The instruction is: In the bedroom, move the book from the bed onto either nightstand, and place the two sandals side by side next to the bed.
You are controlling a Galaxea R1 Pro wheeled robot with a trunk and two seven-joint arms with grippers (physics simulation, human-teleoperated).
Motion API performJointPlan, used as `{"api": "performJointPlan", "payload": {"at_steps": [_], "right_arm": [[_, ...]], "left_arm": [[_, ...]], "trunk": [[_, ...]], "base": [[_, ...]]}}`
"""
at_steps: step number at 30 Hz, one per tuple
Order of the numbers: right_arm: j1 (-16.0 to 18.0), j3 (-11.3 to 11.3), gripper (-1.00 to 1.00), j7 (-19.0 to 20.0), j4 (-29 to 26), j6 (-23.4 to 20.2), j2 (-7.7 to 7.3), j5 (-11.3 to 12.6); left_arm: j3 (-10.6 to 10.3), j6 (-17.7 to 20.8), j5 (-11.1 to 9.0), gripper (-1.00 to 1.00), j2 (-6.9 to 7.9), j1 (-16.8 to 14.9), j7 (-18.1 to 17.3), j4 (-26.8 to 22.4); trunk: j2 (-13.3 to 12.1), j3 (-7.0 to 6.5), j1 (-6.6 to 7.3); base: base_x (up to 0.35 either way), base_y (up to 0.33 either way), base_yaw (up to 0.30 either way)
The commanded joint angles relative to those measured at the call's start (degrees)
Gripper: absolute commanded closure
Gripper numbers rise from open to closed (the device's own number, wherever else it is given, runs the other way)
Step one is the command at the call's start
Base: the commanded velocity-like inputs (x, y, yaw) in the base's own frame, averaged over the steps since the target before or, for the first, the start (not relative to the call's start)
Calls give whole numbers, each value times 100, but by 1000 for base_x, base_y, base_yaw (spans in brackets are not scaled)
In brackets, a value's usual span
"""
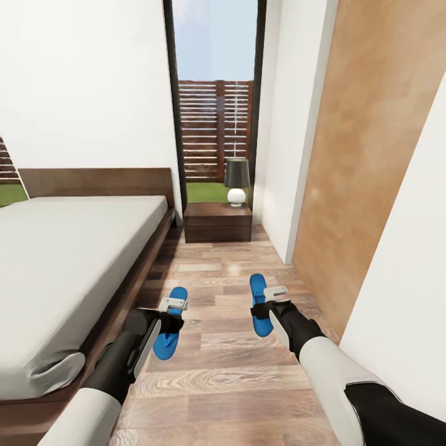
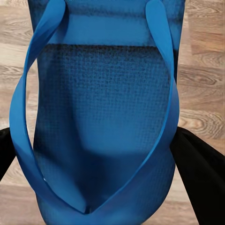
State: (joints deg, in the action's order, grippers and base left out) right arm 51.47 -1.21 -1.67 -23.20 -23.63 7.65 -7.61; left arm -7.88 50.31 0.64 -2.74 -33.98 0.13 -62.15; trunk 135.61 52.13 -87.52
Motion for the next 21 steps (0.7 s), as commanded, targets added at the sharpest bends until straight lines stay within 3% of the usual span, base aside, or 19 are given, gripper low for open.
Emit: {"api": "performJointPlan", "payload": {"at_steps": [1, 21], "right_arm": [[0, -11, 100, -9, -9, -37, 0, -38], [-5, -10, 100, -9, -1, -37, 0, -37]], "left_arm": [[-3, 23, 6, 100, 0, -3, 2, -6], [-12, 14, 13, 100, 1, -3, 5, -7]], "trunk": [[-39, -12, 24], [-841, -371, 463]], "base": [[0, 0, 0], [0, 0, 0]]}}
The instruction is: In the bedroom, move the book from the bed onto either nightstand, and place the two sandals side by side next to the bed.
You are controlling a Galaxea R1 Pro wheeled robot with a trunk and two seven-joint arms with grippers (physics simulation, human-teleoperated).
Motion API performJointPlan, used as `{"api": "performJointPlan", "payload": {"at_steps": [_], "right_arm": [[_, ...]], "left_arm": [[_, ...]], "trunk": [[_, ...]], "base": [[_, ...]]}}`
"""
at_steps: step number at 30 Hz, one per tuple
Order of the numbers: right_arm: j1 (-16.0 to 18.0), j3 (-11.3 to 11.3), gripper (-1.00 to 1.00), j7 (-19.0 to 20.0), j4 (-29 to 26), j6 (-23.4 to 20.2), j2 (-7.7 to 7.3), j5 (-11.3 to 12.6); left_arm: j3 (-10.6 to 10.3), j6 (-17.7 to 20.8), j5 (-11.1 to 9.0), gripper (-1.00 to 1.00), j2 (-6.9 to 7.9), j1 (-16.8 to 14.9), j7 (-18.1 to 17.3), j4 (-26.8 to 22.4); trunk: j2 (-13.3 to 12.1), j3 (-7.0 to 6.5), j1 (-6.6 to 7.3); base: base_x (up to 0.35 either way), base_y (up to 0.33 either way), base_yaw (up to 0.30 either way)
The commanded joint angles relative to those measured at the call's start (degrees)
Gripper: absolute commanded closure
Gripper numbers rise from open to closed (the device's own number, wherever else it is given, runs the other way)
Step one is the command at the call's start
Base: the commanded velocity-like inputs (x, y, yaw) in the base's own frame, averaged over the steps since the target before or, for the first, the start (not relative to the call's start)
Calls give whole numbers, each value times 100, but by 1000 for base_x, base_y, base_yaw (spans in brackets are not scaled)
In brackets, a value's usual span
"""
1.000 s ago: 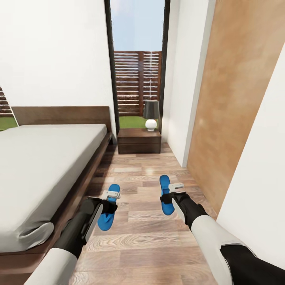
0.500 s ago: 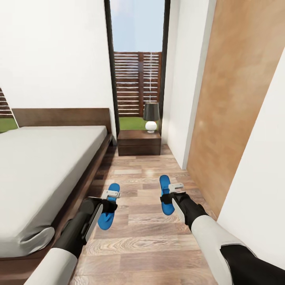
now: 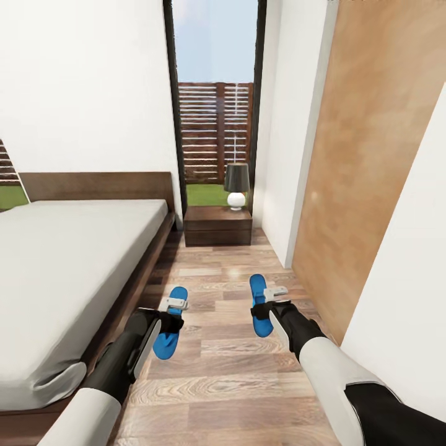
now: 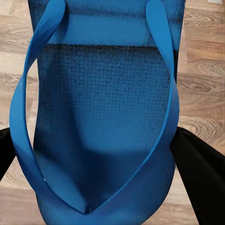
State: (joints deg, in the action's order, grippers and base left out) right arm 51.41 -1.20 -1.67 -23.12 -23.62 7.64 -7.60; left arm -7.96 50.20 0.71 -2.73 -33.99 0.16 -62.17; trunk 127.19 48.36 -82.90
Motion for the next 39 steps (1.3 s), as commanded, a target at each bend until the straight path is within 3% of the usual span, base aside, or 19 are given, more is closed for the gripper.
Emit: {"api": "performJointPlan", "payload": {"at_steps": [1, 39], "right_arm": [[1, -11, 100, -9, -9, -34, 0, -39], [0, -12, 100, -9, 52, -21, 0, -31]], "left_arm": [[-5, 25, 7, 100, 0, -3, 2, -6], [-55, 17, -5, 100, 0, 2, 10, -6]], "trunk": [[-39, -12, 23], [-1563, -695, 858]], "base": [[0, 0, 0], [0, 0, 0]]}}
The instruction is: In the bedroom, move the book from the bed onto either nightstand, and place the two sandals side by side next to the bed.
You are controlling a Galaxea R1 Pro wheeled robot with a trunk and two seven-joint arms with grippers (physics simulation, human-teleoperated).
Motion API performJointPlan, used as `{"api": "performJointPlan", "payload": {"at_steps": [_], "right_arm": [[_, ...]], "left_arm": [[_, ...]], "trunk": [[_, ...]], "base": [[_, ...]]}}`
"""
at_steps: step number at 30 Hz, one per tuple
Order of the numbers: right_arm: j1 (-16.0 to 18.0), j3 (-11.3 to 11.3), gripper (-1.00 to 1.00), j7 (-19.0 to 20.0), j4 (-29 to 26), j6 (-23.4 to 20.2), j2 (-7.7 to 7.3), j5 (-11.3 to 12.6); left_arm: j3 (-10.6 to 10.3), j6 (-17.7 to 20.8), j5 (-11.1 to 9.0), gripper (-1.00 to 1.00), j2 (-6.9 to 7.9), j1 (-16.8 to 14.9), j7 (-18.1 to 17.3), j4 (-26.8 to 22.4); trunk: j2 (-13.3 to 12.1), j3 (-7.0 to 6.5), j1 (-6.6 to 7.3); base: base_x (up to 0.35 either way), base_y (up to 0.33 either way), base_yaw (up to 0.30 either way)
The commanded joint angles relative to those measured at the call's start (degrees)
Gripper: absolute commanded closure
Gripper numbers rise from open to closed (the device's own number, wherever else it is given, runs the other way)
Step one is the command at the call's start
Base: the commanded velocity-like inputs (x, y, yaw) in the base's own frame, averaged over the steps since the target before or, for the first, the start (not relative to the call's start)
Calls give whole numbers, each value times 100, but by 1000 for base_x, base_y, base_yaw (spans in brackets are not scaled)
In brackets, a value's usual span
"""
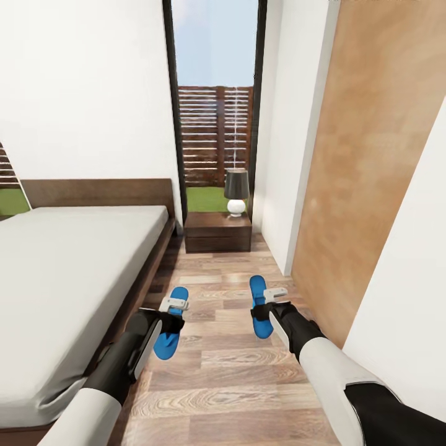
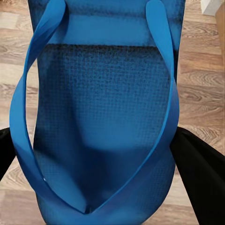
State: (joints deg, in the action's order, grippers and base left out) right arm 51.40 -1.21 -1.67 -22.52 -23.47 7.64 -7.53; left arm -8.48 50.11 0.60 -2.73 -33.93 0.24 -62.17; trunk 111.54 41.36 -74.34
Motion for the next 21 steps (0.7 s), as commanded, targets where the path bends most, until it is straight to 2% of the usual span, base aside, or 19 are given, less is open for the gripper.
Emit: {"api": "performJointPlan", "payload": {"at_steps": [1, 15, 21], "right_arm": [[1, -11, 100, -9, -9, -38, 0, -38], [1, -11, 100, -9, -7, -38, 0, -38], [1, -11, 100, -9, -7, -37, 0, -38]], "left_arm": [[-2, 25, 5, 100, 0, -2, 2, -6], [4, 25, -3, 100, 1, 1, 2, -14], [6, 25, -11, 100, 1, 2, 2, -54]], "trunk": [[-39, -12, 23], [-600, -264, 331], [-600, -264, 331]], "base": [[0, 0, 0], [0, 0, 0], [0, 0, 0]]}}
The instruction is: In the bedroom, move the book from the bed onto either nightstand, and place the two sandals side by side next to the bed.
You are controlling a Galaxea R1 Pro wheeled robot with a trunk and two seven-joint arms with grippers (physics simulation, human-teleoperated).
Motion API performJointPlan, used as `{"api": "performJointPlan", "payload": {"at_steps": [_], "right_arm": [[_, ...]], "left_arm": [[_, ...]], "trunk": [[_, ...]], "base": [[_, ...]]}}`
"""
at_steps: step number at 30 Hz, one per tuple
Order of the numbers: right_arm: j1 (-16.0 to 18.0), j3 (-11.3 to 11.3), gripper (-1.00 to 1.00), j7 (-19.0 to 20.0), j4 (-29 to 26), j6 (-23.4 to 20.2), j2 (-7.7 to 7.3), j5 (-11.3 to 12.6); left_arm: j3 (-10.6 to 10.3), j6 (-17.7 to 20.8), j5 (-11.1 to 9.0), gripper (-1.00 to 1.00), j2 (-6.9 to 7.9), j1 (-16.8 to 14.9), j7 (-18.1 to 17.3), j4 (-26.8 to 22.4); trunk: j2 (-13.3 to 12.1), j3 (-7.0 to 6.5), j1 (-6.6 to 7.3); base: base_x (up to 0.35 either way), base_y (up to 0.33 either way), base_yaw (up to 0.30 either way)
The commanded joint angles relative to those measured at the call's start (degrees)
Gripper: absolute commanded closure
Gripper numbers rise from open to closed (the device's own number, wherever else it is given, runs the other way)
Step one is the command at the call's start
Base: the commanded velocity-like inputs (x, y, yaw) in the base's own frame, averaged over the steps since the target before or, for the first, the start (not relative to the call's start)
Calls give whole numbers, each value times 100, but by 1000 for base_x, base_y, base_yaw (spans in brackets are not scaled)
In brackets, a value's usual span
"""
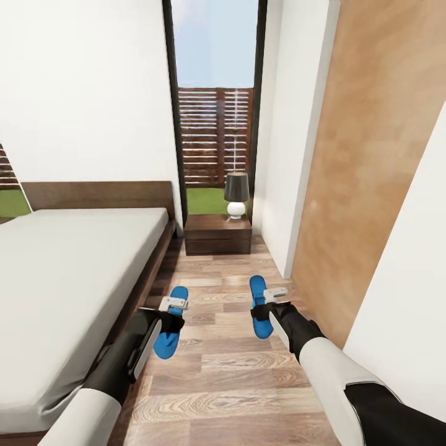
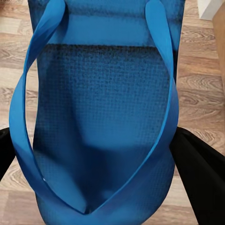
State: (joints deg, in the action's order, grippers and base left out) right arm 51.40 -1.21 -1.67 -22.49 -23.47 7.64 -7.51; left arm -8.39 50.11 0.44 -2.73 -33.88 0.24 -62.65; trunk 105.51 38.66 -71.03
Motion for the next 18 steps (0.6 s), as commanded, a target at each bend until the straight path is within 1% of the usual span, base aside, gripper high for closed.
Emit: {"api": "performJointPlan", "payload": {"at_steps": [1, 9, 14, 18], "right_arm": [[2, -11, 100, -9, -10, -37, 0, -40], [2, -11, 100, -9, -10, -35, 0, -40], [2, -11, 100, -9, -8, -35, 0, -40], [-22, -16, 100, 0, -9, 44, 0, -41]], "left_arm": [[-1, 25, 3, 100, 0, -1, 2, -19], [26, 26, -7, 100, 0, 4, -4, -43], [9, 25, -9, 100, 0, 4, -4, -43], [-1, 25, -9, 100, 0, 4, -1, -42]], "trunk": [[3, 6, 1], [3, 6, 1], [3, 6, 1], [3, 6, 1]], "base": [[0, 0, 0], [8, 0, 0], [187, 0, 0], [97, 0, 0]]}}
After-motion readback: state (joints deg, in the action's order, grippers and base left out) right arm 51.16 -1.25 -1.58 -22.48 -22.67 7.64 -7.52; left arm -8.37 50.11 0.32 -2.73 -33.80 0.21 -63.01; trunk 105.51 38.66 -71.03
